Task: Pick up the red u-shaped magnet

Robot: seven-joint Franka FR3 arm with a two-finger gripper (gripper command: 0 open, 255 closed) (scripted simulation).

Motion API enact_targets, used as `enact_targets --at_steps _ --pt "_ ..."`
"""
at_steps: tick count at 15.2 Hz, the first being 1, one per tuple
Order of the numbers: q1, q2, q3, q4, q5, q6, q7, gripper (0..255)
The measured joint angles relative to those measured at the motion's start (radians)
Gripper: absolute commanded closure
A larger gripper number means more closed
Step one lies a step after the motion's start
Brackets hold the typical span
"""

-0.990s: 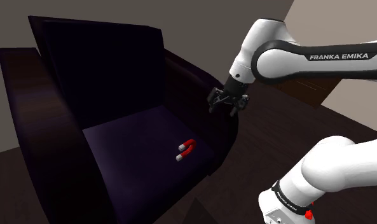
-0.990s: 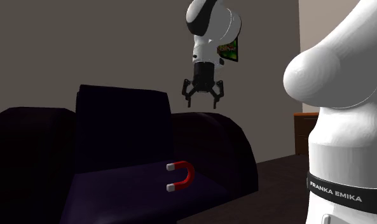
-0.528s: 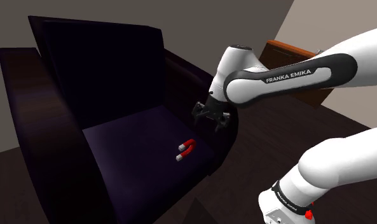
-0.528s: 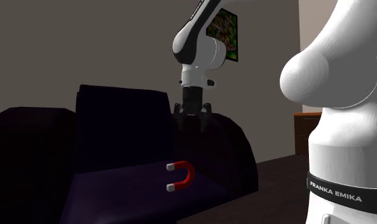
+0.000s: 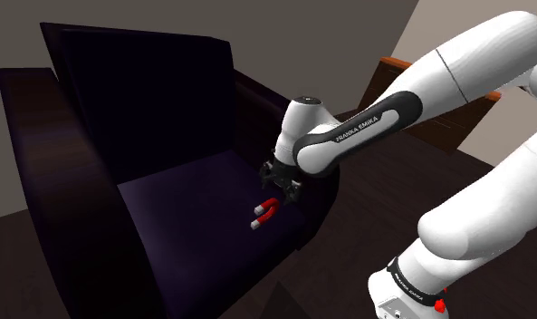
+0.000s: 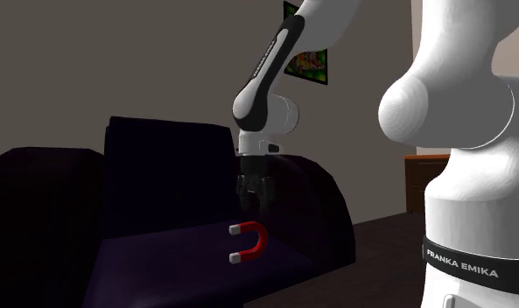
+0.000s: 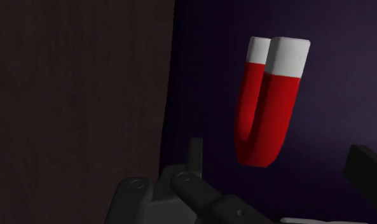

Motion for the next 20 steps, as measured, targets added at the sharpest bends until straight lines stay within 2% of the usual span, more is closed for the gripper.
enact_targets --at_steps 1,3,9,10,20 --pt "-0.009 0.053 0.008 0.01 -0.057 0.028 0.088 0" --pt "-0.011 0.113 -0.001 0.017 -0.131 0.062 0.176 0" --pt "0.019 0.225 -0.056 0.022 -0.292 0.138 0.304 0" --pt "0.023 0.234 -0.063 0.023 -0.305 0.143 0.313 255" --pt "0.026 0.24 -0.068 0.024 -0.316 0.149 0.321 255"
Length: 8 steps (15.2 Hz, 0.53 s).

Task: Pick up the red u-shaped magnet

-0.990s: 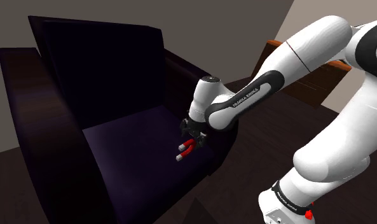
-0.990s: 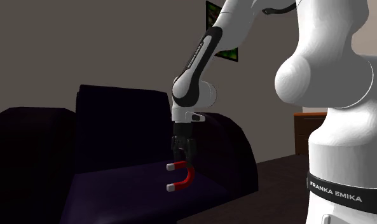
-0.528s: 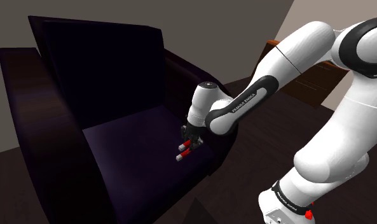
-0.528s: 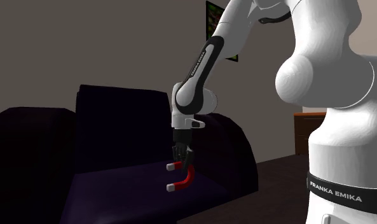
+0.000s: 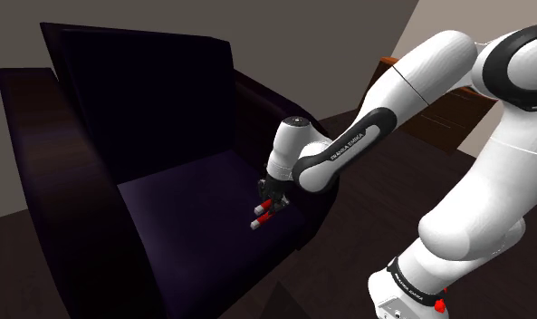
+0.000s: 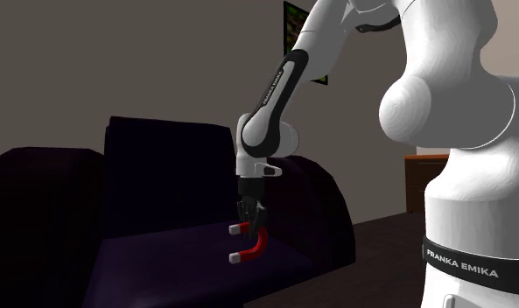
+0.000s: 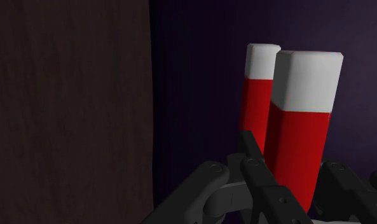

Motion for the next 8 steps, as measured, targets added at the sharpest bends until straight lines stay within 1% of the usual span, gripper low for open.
enact_targets --at_steps 2,7,8 --pt "-0.012 -0.022 0.017 -0.003 0.032 -0.014 -0.024 255" --pt "-0.043 -0.113 0.069 -0.003 0.164 -0.079 -0.119 255" --pt "-0.046 -0.125 0.072 0.0 0.182 -0.091 -0.133 255"
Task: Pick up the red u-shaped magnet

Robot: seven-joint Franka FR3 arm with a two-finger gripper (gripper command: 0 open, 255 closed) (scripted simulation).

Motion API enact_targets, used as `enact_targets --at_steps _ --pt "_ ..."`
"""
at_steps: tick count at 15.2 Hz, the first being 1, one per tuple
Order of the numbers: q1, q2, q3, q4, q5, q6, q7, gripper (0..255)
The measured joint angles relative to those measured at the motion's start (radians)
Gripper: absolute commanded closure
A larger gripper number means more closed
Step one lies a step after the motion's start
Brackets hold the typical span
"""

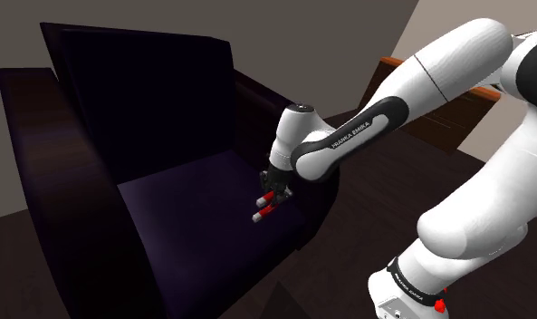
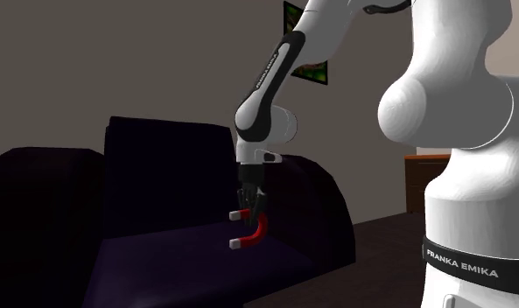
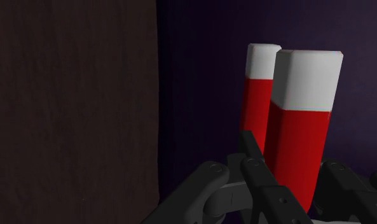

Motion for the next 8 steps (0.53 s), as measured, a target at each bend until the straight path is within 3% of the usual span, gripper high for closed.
enact_targets --at_steps 8 --pt "0.007 -0.138 0.012 0.012 0.165 -0.115 -0.117 255"
